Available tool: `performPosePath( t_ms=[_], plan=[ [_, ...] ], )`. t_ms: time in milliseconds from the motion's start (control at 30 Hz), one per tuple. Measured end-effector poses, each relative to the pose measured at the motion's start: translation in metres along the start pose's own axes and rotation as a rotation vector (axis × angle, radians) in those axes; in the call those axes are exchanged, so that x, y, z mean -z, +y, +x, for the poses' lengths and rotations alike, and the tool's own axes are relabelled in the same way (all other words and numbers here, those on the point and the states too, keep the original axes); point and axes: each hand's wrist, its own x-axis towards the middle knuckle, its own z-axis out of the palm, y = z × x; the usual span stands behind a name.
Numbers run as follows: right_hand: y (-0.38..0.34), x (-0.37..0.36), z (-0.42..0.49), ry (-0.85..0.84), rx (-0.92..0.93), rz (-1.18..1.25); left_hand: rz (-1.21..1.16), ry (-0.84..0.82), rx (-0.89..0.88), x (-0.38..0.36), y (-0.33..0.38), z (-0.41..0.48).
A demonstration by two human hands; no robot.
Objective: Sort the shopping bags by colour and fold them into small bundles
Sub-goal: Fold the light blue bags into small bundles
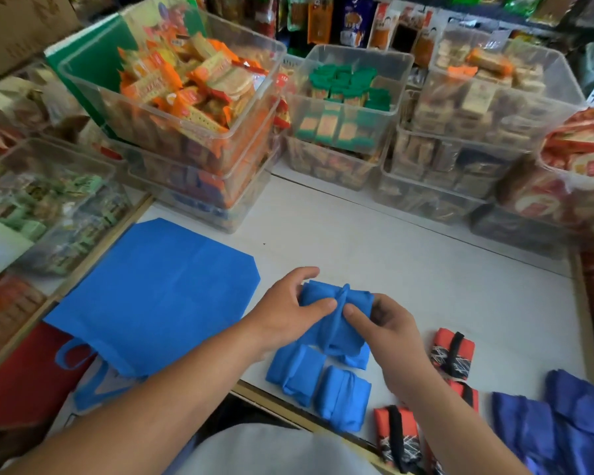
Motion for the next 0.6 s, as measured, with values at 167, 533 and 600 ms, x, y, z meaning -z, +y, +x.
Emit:
performPosePath(
  t_ms=[167,533,600],
  plan=[
    [0.010,-0.032,0.005,0.012,-0.184,0.171,0.059,-0.024,0.076,0.001,-0.013,0.011],
    [0.053,-0.020,0.048,0.256,-0.288,-0.153,0.025,-0.076,0.163,0.021,-0.058,0.082],
    [0.077,-0.009,0.048,0.287,-0.168,-0.602,0.087,0.071,0.166,0.024,-0.082,0.102]
  ],
)
